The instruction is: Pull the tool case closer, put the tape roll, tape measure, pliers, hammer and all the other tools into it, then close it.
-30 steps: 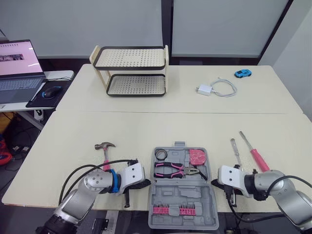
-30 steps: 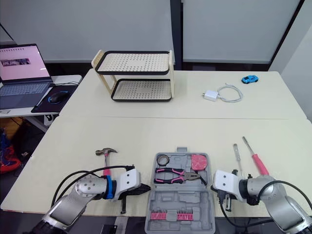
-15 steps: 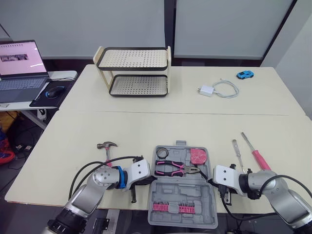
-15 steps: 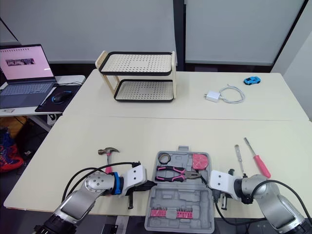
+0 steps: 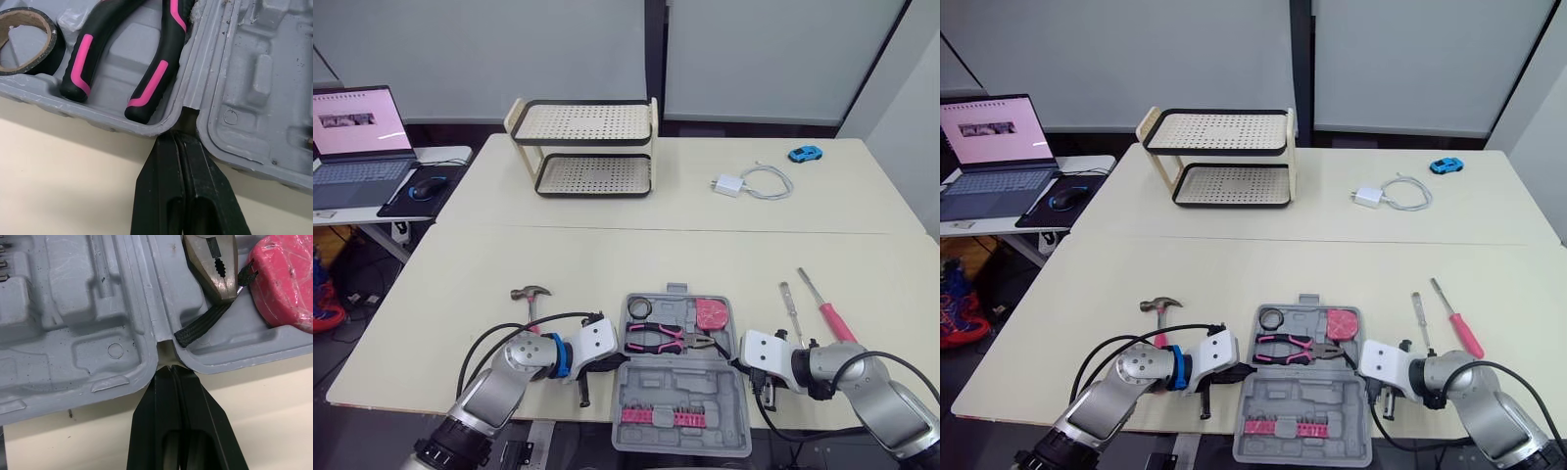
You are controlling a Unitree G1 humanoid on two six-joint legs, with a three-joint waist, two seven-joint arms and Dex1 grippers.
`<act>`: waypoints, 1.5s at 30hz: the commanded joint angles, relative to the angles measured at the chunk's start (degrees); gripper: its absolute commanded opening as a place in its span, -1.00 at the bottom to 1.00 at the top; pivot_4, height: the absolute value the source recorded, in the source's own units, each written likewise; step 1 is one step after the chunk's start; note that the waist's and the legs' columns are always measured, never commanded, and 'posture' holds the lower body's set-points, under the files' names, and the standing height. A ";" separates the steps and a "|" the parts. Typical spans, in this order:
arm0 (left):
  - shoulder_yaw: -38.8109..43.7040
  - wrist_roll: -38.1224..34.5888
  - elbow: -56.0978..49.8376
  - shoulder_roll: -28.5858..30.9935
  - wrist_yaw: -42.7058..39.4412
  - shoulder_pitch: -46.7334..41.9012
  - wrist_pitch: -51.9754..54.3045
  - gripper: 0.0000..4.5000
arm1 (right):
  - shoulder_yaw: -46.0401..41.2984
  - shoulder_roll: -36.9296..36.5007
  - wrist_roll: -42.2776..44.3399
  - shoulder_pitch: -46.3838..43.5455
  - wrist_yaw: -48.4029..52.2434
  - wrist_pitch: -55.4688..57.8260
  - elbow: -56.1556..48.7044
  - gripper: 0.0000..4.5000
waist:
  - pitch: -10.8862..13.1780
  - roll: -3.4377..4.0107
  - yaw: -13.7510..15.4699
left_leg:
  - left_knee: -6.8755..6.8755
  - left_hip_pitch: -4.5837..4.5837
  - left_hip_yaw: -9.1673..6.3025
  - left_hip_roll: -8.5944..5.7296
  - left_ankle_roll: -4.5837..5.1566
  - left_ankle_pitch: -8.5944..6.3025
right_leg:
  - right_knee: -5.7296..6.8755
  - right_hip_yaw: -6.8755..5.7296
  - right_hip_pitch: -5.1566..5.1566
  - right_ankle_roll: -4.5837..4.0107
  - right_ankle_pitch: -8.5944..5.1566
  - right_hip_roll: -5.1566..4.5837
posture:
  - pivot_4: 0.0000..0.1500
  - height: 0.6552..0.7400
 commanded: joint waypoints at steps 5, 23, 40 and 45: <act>-2.72 1.28 3.85 -3.39 0.85 -3.95 -1.66 -0.99 | 0.77 1.77 1.30 -4.14 0.52 -1.06 0.20 -1.00 | 0.00 -0.01 0.70 | 0.01 -0.01 0.00 -0.01 0.00 0.00 | 0.00 0.00 0.00 0.00 0.00 0.00 | 1.00 1.00; -2.88 4.24 14.20 -8.08 1.74 -12.84 -7.12 -0.99 | -0.65 3.50 0.81 -8.96 -1.03 -2.66 6.46 -1.00 | 0.01 -0.02 0.80 | 0.03 -0.01 -0.02 -0.03 -0.01 0.01 | 0.00 -0.02 0.02 0.00 0.01 0.00 | 1.00 1.00; -2.44 5.92 18.84 -10.35 2.86 -16.48 -8.65 -0.99 | -1.56 4.29 -0.13 -12.54 -2.43 -4.11 11.07 -1.00 | 0.02 -0.04 0.78 | 0.02 -0.02 -0.03 -0.05 -0.02 0.01 | -0.01 -0.03 0.02 0.00 0.00 0.00 | 1.00 1.00; -2.07 6.10 20.14 -10.20 3.18 -17.53 -9.16 -0.99 | -1.46 4.57 -0.15 -13.07 -2.66 -4.29 11.60 -1.00 | 0.03 -0.04 0.76 | 0.02 -0.02 -0.04 -0.04 -0.02 0.01 | -0.01 -0.03 0.01 0.00 0.00 0.00 | 1.00 1.00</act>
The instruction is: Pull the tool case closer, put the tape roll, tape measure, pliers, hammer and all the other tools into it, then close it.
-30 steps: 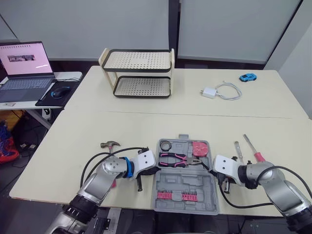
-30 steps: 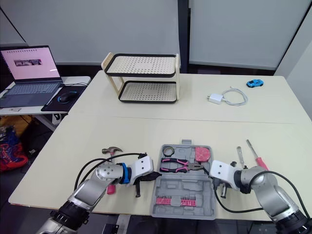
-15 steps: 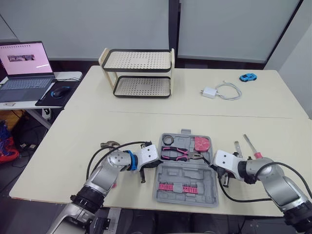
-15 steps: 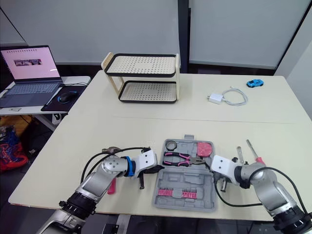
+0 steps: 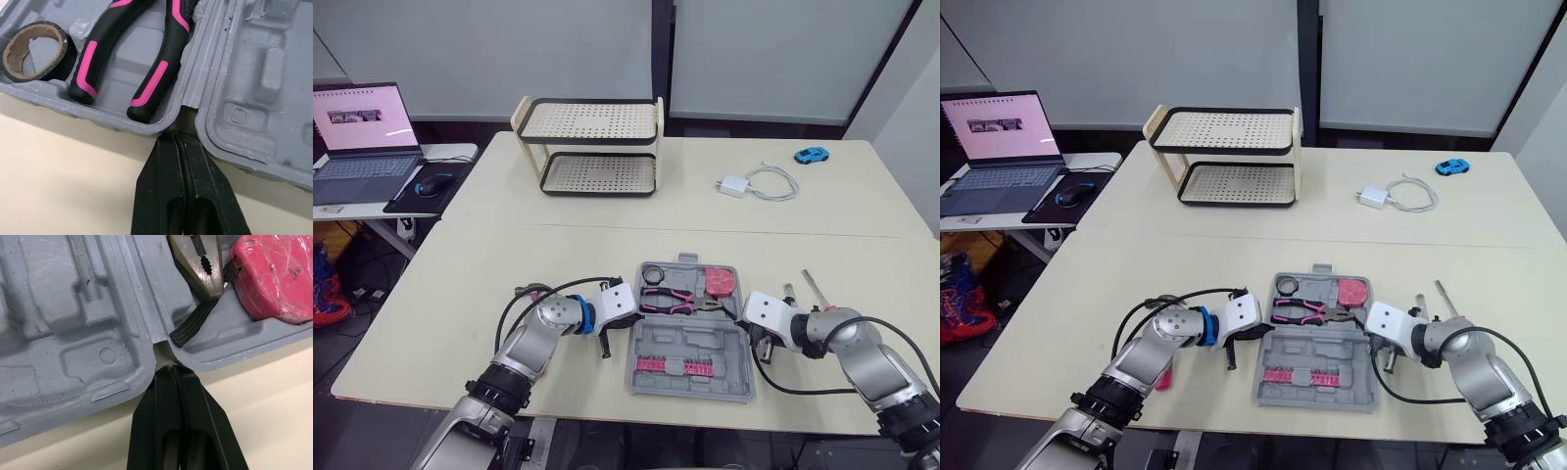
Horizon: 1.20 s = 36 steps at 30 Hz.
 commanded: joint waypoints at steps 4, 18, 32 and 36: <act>-0.97 0.21 0.22 -1.20 0.58 -0.65 -1.27 -0.99 | -0.05 1.36 1.08 -1.43 -0.31 -2.84 -2.28 -1.00 | 0.01 -0.01 -0.02 | 0.00 -0.02 0.00 0.00 0.00 0.00 | 0.00 0.00 -0.02 0.00 0.00 0.00 | 1.00 1.00; -1.40 -0.19 -3.38 -0.52 -0.68 2.05 1.02 -0.99 | 0.32 1.46 1.42 -0.77 0.49 -2.23 -2.87 -1.00 | 0.01 -0.02 -0.14 | -0.02 -0.02 0.00 0.01 0.00 0.00 | 0.00 0.00 -0.04 0.00 0.00 0.01 | 1.00 1.00; -1.79 0.34 -3.67 -0.07 -0.56 2.56 1.23 -0.99 | 0.63 1.46 1.03 -0.15 0.25 -2.39 -3.05 -1.00 | 0.02 -0.02 -0.16 | -0.04 -0.03 0.00 0.01 -0.01 -0.02 | -0.07 0.01 -0.05 0.00 0.00 0.01 | 1.00 1.00; -1.40 0.39 -2.89 -0.33 -0.15 1.99 1.01 -0.99 | 0.58 1.69 0.79 -0.48 -0.21 -2.52 -2.79 -1.00 | 0.02 -0.02 -0.16 | -0.04 -0.03 0.00 0.01 -0.02 -0.02 | -0.07 0.01 -0.05 0.00 0.00 0.01 | 1.00 1.00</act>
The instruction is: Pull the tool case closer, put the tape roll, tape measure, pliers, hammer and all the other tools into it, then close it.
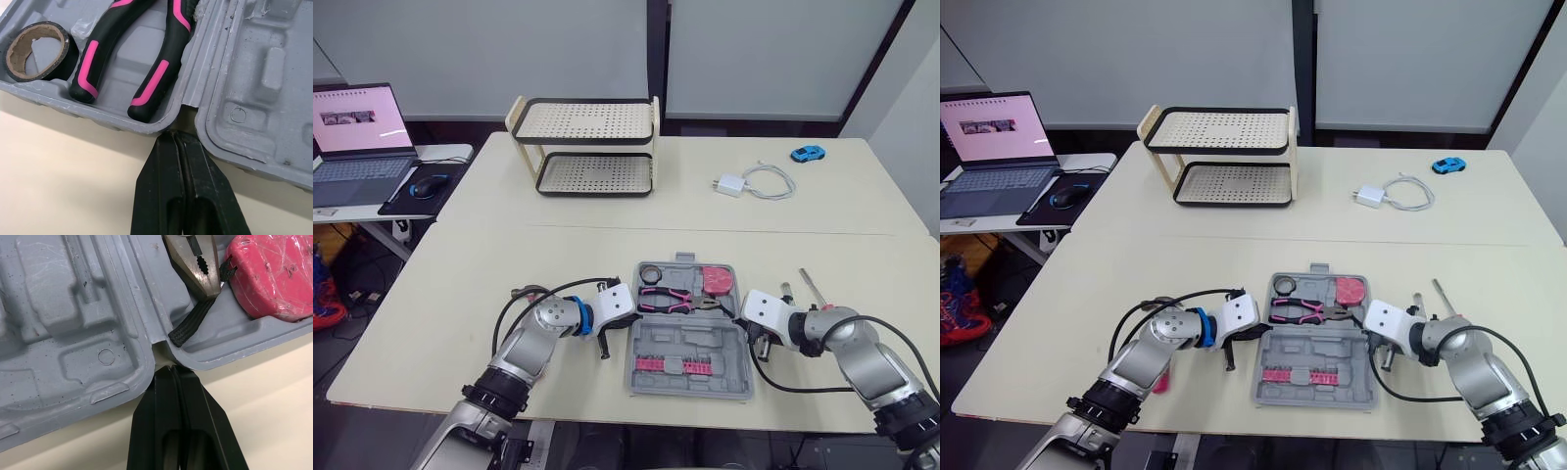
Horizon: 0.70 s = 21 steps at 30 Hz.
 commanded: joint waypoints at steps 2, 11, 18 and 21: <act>-1.63 0.07 0.27 -0.94 -0.30 -0.25 -0.57 -0.99 | 0.40 0.96 0.77 -0.38 0.02 -2.46 -2.85 -1.00 | 0.00 0.00 0.00 | 0.00 0.00 0.00 0.00 0.00 0.00 | 0.00 0.00 0.00 0.00 0.00 0.00 | 1.00 1.00; -1.38 0.14 0.05 -0.56 -0.23 -0.17 -0.06 -0.99 | -0.02 0.27 0.78 -0.03 0.18 -2.52 -2.62 -1.00 | 0.00 0.00 0.01 | 0.00 0.00 0.00 0.00 0.00 0.00 | 0.00 0.00 0.00 0.00 0.00 0.00 | 1.00 1.00; 1.06 -0.36 0.08 2.53 -0.09 0.35 -1.82 -0.99 | -1.92 -1.59 1.03 0.84 0.09 -4.04 -1.33 -1.00 | 0.04 -0.04 -0.11 | -0.01 0.00 0.00 0.01 0.00 0.00 | 0.00 0.00 -0.02 0.00 0.00 0.01 | 1.00 1.00; 2.77 -2.02 -0.52 3.58 -0.21 0.57 -2.45 -0.99 | -2.99 -2.56 1.34 1.24 0.24 -4.87 -0.88 -1.00 | 0.07 -0.05 -0.18 | -0.02 -0.02 0.00 0.02 -0.01 0.00 | 0.00 0.01 -0.04 0.00 0.00 0.02 | 1.00 1.00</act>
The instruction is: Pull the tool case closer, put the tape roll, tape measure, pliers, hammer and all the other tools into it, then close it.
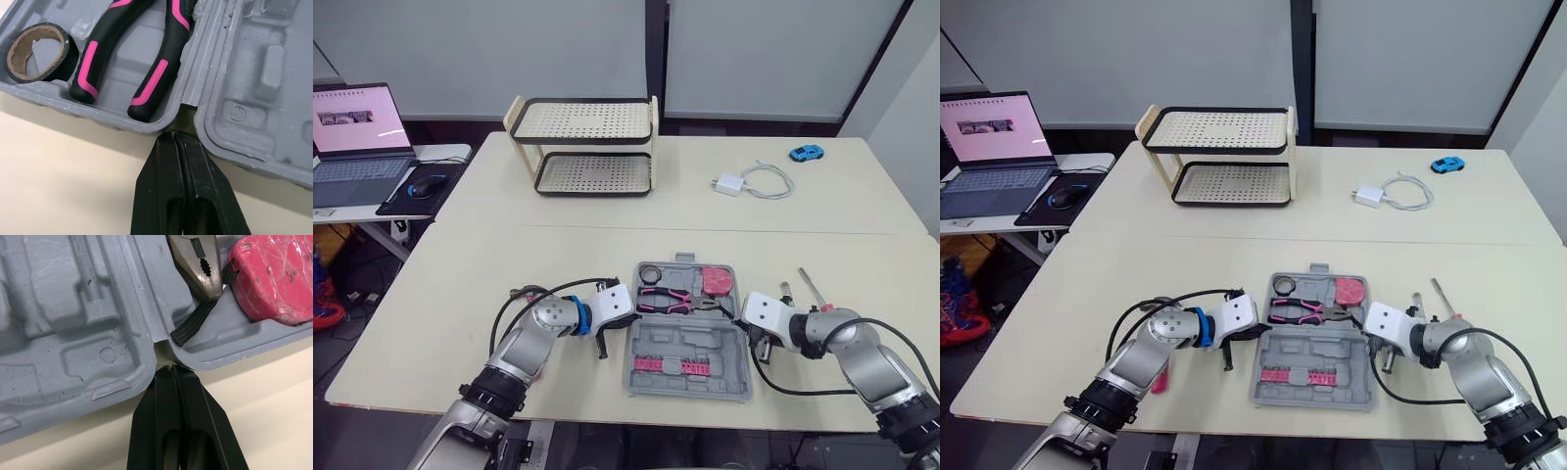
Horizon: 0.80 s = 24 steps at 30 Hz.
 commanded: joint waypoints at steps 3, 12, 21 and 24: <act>4.49 -4.03 -2.02 2.89 -1.22 1.52 -1.64 -0.99 | -4.15 -3.10 1.77 0.61 0.69 -2.49 -0.47 -1.00 | 0.05 -0.02 -0.02 | 0.00 -0.02 -0.01 0.00 0.00 0.00 | 0.00 0.00 -0.02 0.00 0.00 0.01 | 1.00 1.00; 17.09 -17.87 -10.77 8.74 -6.03 7.00 1.21 -0.91 | -18.51 -6.66 11.79 4.22 2.52 -1.57 -1.62 -1.00 | 0.20 -0.08 0.03 | 0.00 -0.09 -0.03 0.03 -0.03 -0.02 | -0.05 0.00 -0.05 -0.01 0.00 0.00 | 1.00 1.00; 40.88 -33.54 -11.97 21.20 -11.20 18.58 10.82 0.25 | -44.04 -9.16 25.77 14.05 6.28 2.65 -3.99 0.03 | 0.32 0.03 0.03 | -0.10 -0.13 -0.01 0.06 -0.03 -0.08 | -0.14 0.01 -0.11 -0.07 -0.03 0.01 | 1.00 1.00; 47.93 -34.09 -4.35 24.59 -12.80 22.38 9.88 0.68 | -50.00 -9.81 27.62 16.50 8.21 0.64 -0.07 0.51 | 0.32 0.04 0.10 | -0.10 -0.12 0.02 0.08 -0.01 -0.09 | -0.15 0.00 -0.10 -0.08 -0.03 0.01 | 1.00 1.00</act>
